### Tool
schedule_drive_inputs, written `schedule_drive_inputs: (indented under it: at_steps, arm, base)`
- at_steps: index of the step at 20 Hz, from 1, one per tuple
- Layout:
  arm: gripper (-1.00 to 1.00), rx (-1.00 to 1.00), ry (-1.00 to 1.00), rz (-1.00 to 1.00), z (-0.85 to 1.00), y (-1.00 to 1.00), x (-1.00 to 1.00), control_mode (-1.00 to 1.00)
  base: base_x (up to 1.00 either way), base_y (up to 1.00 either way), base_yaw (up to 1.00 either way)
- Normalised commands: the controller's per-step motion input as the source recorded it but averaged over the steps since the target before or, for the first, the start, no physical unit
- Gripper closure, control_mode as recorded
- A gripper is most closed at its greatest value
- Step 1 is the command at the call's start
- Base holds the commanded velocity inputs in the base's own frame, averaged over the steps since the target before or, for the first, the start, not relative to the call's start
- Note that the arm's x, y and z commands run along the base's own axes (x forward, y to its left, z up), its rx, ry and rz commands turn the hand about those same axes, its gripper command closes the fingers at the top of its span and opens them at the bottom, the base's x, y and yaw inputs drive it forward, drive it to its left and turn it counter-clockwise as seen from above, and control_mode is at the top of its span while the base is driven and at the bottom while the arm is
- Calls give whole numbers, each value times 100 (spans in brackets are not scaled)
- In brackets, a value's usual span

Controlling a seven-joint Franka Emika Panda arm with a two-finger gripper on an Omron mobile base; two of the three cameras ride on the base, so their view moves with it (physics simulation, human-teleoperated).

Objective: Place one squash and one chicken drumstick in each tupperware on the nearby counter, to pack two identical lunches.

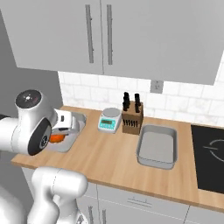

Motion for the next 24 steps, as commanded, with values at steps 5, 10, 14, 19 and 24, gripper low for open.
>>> schedule_drive_inputs:
  at_steps: [5, 10, 14, 19, 24]
  arm:
    - [100, 0, 0, 4, -40, 76, 50, -100]
    - [100, 1, 0, 1, -26, 70, 40, -100]
    - [100, 9, 0, 0, -18, 46, 45, -100]
    - [100, 5, 1, 0, -7, 9, 54, -100]
    - [100, 0, 0, 0, -16, 2, 54, -100]
  base:
    - [0, 0, 0]
    - [0, 0, 0]
    - [0, 0, 0]
    - [0, 0, 0]
    - [0, 0, 0]
